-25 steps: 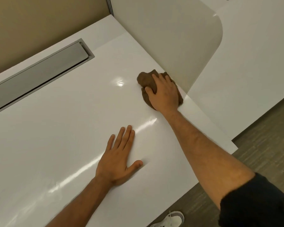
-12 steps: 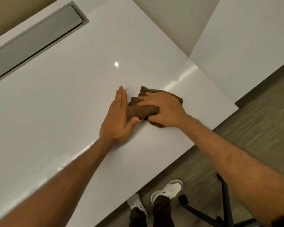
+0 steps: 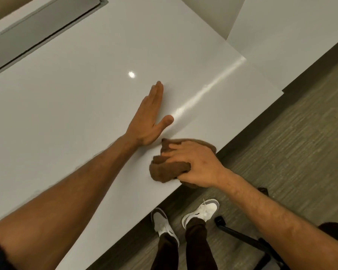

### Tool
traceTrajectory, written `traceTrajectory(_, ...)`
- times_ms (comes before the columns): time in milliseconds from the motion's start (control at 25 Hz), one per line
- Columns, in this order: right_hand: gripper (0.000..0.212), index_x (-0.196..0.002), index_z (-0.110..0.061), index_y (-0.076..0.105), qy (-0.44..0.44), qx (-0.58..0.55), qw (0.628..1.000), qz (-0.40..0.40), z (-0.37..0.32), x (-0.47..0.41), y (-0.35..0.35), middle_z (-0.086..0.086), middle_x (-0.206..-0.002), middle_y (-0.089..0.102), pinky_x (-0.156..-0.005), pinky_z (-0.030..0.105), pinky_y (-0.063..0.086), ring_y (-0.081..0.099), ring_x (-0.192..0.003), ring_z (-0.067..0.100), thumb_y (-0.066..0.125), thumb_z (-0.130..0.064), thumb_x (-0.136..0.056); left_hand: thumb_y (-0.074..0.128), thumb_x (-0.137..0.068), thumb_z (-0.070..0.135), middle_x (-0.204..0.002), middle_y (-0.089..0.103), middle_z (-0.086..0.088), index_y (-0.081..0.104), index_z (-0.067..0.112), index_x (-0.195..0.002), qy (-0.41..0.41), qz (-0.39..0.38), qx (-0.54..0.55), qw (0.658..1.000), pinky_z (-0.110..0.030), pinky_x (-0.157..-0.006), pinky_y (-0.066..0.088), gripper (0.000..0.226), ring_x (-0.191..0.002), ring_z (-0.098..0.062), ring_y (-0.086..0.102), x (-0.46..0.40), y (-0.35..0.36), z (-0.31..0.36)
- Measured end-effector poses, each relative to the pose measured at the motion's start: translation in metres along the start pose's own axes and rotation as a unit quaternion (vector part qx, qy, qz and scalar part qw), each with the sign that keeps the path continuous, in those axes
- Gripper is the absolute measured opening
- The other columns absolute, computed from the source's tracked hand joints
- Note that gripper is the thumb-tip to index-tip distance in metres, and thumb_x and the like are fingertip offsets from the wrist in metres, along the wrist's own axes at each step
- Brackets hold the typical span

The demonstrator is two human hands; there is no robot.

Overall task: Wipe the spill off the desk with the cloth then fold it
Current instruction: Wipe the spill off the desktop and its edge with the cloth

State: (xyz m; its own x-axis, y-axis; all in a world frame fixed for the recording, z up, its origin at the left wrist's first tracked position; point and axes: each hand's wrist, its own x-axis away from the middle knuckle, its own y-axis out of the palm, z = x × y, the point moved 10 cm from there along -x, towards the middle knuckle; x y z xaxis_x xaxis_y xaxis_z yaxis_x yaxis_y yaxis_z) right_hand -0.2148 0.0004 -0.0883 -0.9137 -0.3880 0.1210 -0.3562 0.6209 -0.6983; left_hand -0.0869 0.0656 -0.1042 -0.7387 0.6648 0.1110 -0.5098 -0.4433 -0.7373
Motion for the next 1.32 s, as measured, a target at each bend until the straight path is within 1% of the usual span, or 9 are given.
traceTrajectory(200, 0.041, -0.098, -0.05, 0.076, 0.143, -0.335, 0.925, 0.104, 0.013, 0.037, -0.038, -0.014, -0.095, 0.078, -0.081, 0.016, 0.055, 0.073, -0.09, 0.002, 0.073, -0.018, -0.072, 0.017, -0.094, 0.083, -0.176, -0.008, 0.005, -0.005, 0.018, -0.167, -0.035, 0.004, -0.019, 0.999, -0.025, -0.128, -0.006, 0.1, -0.161, -0.007, -0.009, 0.089, -0.005, -0.02)
traceTrajectory(320, 0.033, -0.089, -0.045, 0.076, 0.213, -0.321, 0.87, 0.308, 0.061, 0.05, -0.105, -0.011, -0.084, 0.078, -0.074, 0.025, 0.061, 0.075, -0.082, 0.007, 0.072, -0.013, -0.079, 0.017, -0.097, 0.078, -0.175, -0.01, 0.005, -0.007, 0.018, -0.166, -0.08, 0.025, -0.083, 0.993, -0.035, -0.13, -0.008, 0.095, -0.161, -0.01, -0.014, 0.121, -0.024, -0.053)
traceTrajectory(400, 0.032, -0.106, -0.045, 0.073, 0.252, -0.215, 0.877, 0.348, 0.084, 0.042, -0.123, -0.012, -0.102, 0.077, -0.095, 0.036, 0.058, 0.071, -0.1, 0.009, 0.07, -0.018, -0.09, 0.017, -0.098, 0.074, -0.175, -0.013, 0.002, -0.009, 0.016, -0.166, -0.12, 0.029, -0.121, 0.985, -0.042, -0.13, -0.01, 0.093, -0.161, -0.013, -0.016, 0.134, -0.028, -0.07)
traceTrajectory(560, 0.054, -0.148, -0.02, 0.049, 0.247, 0.122, 0.936, 0.219, 0.079, -0.018, -0.086, 0.006, -0.152, 0.051, -0.119, 0.052, 0.031, 0.044, -0.141, 0.031, 0.06, -0.039, -0.099, 0.01, -0.099, 0.074, -0.176, -0.013, 0.001, -0.009, 0.015, -0.166, -0.107, 0.033, -0.154, 0.982, -0.035, -0.129, -0.013, 0.092, -0.16, -0.011, -0.017, 0.14, -0.023, -0.075)
traceTrajectory(680, 0.059, -0.145, -0.023, 0.054, 0.148, 0.118, 0.968, 0.164, 0.034, -0.051, -0.044, 0.004, -0.152, 0.052, -0.12, 0.05, 0.03, 0.046, -0.14, 0.03, 0.067, -0.044, -0.092, 0.006, -0.097, 0.076, -0.176, -0.012, 0.0, -0.009, 0.015, -0.166, -0.098, 0.031, -0.126, 0.987, -0.033, -0.13, -0.011, 0.094, -0.161, -0.011, -0.016, 0.137, -0.023, -0.076)
traceTrajectory(840, 0.056, -0.132, -0.027, 0.067, -0.005, 0.047, 0.998, 0.031, -0.018, -0.043, 0.009, -0.001, -0.144, 0.061, -0.119, 0.043, 0.028, 0.048, -0.14, 0.028, 0.081, -0.018, -0.078, 0.007, -0.097, 0.075, -0.176, -0.012, -0.003, -0.008, 0.013, -0.166, -0.102, 0.025, -0.143, 0.984, -0.04, -0.131, -0.006, 0.094, -0.162, -0.016, -0.014, 0.138, -0.023, -0.072)
traceTrajectory(1080, 0.039, -0.107, -0.038, 0.075, -0.013, -0.061, 0.994, -0.09, -0.023, 0.022, 0.033, -0.015, -0.122, 0.073, -0.116, 0.03, 0.036, 0.057, -0.129, 0.008, 0.085, -0.019, -0.075, 0.016, -0.099, 0.07, -0.175, -0.016, -0.002, -0.012, 0.013, -0.165, -0.102, 0.012, -0.168, 0.98, -0.043, -0.131, -0.005, 0.092, -0.161, -0.016, -0.017, 0.138, -0.019, -0.072)
traceTrajectory(1200, 0.045, -0.108, -0.044, 0.075, 0.09, -0.21, 0.973, -0.038, -0.001, 0.045, 0.009, -0.016, -0.109, 0.077, -0.092, 0.016, 0.051, 0.07, -0.103, 0.001, 0.081, -0.019, -0.072, 0.017, -0.099, 0.072, -0.175, -0.017, -0.002, -0.012, 0.014, -0.165, -0.098, 0.019, -0.179, 0.979, -0.043, -0.132, -0.004, 0.093, -0.161, -0.016, -0.017, 0.138, -0.019, -0.072)
traceTrajectory(1320, 0.052, -0.121, -0.046, 0.069, 0.151, -0.245, 0.942, 0.172, 0.036, 0.042, -0.043, -0.016, -0.112, 0.076, -0.088, 0.018, 0.055, 0.071, -0.1, 0.003, 0.075, -0.023, -0.074, 0.015, -0.099, 0.075, -0.175, -0.018, 0.002, -0.014, 0.017, -0.165, -0.095, 0.028, -0.181, 0.978, -0.038, -0.131, -0.008, 0.093, -0.161, -0.014, -0.016, 0.139, -0.018, -0.073)
